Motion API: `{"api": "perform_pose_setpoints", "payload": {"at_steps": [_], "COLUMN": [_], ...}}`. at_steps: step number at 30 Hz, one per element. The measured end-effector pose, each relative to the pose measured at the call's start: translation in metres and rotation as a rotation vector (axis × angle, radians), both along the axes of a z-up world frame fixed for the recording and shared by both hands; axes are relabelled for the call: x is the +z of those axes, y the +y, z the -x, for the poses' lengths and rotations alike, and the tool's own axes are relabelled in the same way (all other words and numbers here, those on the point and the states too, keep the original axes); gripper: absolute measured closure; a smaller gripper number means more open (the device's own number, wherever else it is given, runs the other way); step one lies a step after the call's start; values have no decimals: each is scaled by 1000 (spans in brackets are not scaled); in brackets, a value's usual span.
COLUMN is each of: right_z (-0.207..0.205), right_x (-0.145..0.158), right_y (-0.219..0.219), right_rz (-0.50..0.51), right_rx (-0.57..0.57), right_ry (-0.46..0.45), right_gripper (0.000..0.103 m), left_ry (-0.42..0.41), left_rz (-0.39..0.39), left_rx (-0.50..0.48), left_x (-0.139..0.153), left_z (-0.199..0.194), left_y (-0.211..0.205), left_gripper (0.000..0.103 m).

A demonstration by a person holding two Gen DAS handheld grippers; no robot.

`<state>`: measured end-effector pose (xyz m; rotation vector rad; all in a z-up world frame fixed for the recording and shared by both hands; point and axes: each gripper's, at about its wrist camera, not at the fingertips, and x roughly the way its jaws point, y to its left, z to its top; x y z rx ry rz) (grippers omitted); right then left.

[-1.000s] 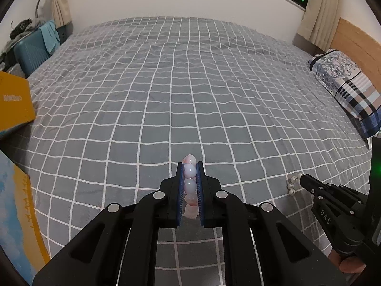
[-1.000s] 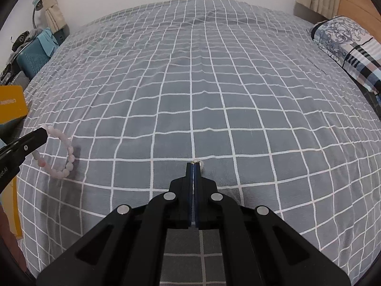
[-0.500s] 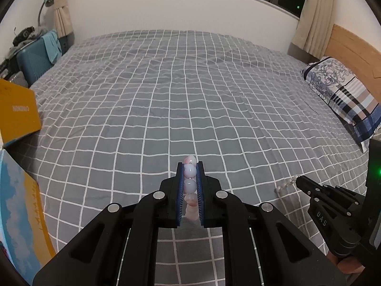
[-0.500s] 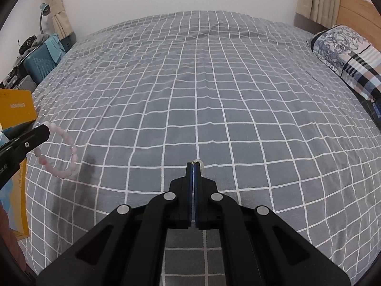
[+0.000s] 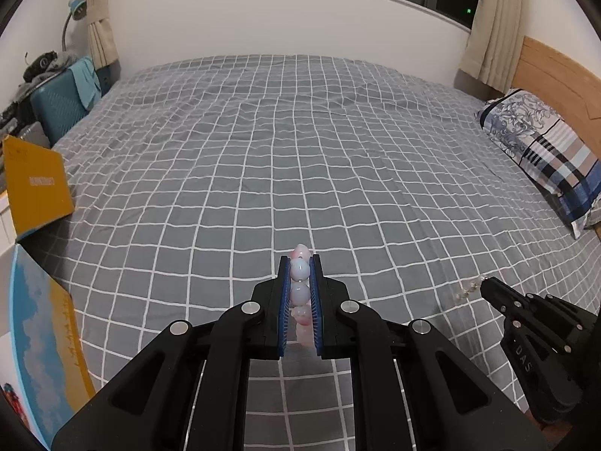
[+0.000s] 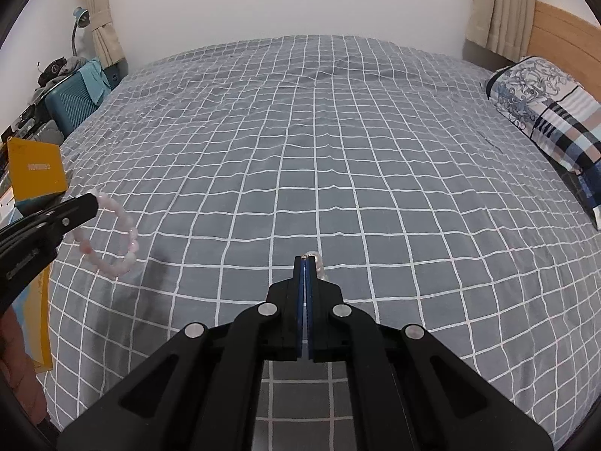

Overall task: Organize jewelry
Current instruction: 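Lift both items and carry them over the white box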

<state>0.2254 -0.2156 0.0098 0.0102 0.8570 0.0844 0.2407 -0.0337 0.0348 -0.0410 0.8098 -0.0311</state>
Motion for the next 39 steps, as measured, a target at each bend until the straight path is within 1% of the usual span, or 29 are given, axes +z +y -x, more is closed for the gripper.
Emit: {"api": "perform_pose_setpoints", "payload": {"at_steps": [6, 13, 25, 30, 35, 39], "right_z": [8, 22, 49, 58, 67, 74], "right_x": [8, 28, 59, 70, 82, 94], "right_y": [7, 16, 28, 35, 46, 63], "right_rz": [15, 35, 27, 24, 20, 21], "right_rx": [-7, -2, 12, 18, 22, 39], "right_ry": [-15, -43, -46, -44, -47, -58], "right_gripper": [103, 103, 103, 103, 103, 103], "left_ry": [-2, -2, -22, -24, -21, -21], "left_rz": [1, -43, -74, -83, -88, -92], "left_rx": [-1, 1, 31, 43, 68, 91], "left_x": [3, 8, 45, 56, 67, 76], "left_z": [6, 27, 67, 80, 92, 102], "left_y": [1, 8, 28, 38, 56, 72], "left_gripper": [94, 94, 94, 94, 94, 94]}}
